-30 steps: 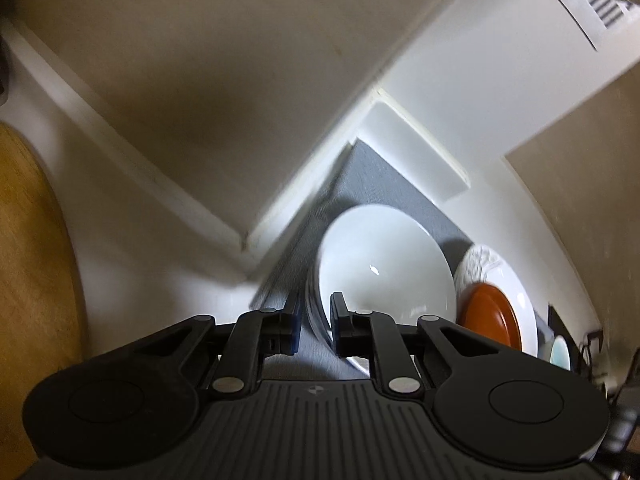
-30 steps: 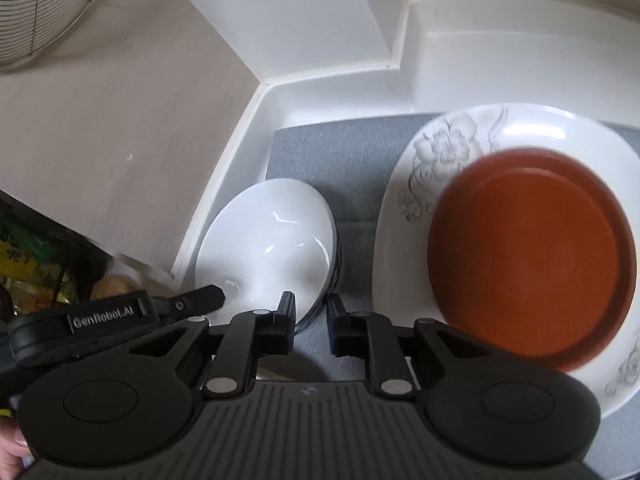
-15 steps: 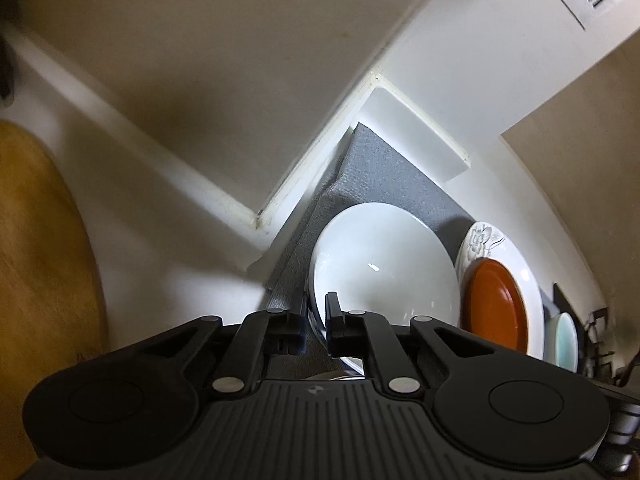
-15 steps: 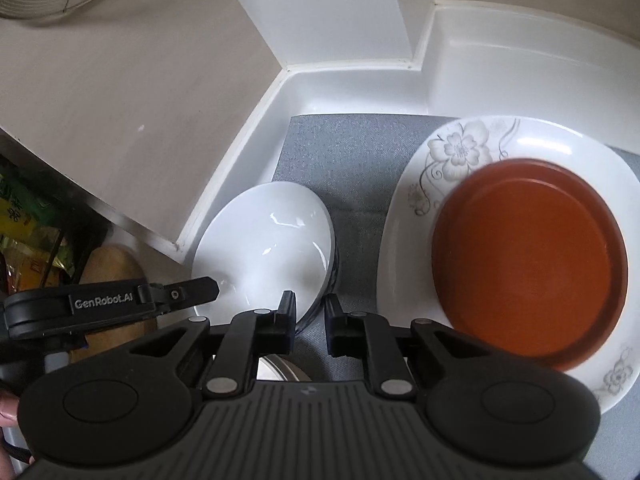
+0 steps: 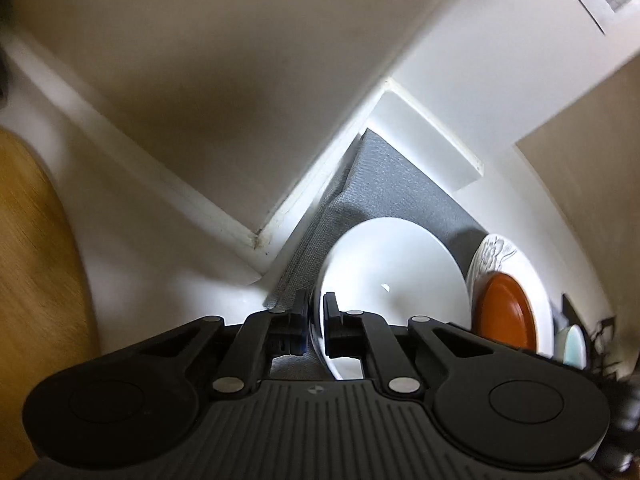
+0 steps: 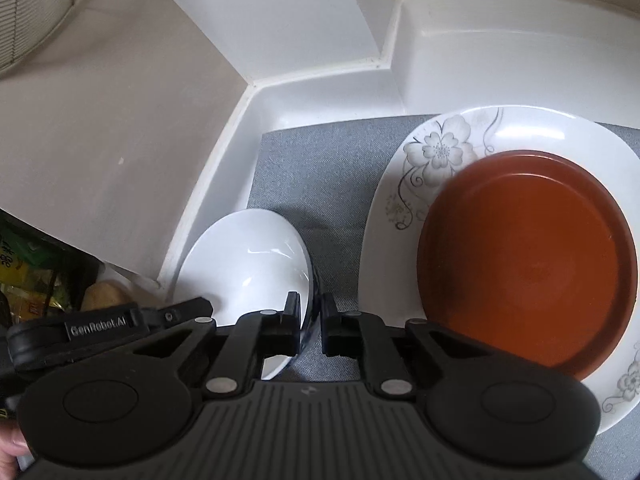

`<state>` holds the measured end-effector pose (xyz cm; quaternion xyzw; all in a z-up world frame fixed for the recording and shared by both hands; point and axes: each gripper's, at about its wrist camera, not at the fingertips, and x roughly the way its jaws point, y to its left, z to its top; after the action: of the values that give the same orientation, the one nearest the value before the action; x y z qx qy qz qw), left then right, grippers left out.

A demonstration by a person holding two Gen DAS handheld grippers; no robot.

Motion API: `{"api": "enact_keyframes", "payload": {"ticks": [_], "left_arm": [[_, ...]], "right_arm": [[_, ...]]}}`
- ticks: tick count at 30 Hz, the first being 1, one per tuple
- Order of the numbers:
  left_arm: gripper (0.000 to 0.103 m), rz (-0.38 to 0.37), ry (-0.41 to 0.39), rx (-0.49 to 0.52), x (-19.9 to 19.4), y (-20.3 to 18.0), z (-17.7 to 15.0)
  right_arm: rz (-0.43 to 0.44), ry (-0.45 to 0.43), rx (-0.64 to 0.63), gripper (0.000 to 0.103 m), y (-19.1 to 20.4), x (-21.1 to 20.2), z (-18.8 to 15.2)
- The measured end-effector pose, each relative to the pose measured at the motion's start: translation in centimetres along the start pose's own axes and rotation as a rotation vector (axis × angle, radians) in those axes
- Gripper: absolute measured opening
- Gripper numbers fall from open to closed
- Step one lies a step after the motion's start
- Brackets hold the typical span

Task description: Organize plates and bowls

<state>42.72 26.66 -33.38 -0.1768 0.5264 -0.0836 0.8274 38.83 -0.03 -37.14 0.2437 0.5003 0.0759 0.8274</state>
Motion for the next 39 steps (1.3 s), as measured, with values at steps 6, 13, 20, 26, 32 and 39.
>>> {"api": "enact_keyframes", "payload": {"ticks": [6,13,20,26,32,39], "left_arm": [[0.007,-0.014,-0.034,0.02,-1.9,-0.7,0.3],[0.007,-0.002,-0.055,0.109,-4.6,-4.5,-0.3],[0.007,-0.039,-0.004,0.216,-5.2,-9.5,-1.7],[0.007,-0.087,0.039,0.355,-4.3,-16.0,-3.0],[0.008,-0.139,0.103,0.527,-2.2,-23.8,-4.9],[0.011,-0.156,0.157,0.701,1.7,-31.3,-8.4]], "right_arm": [[0.034,-0.03,0.012,0.011,0.2,-2.1,0.1],[0.065,-0.085,0.013,0.012,-0.2,-6.9,-0.2],[0.03,-0.165,0.073,0.012,-3.7,-12.4,-1.2],[0.008,-0.257,0.163,0.013,-8.9,-17.1,-2.7],[-0.071,-0.373,0.271,0.012,-14.7,-21.7,-3.9],[-0.153,-0.464,0.374,0.012,-21.2,-24.6,-5.3]]}}
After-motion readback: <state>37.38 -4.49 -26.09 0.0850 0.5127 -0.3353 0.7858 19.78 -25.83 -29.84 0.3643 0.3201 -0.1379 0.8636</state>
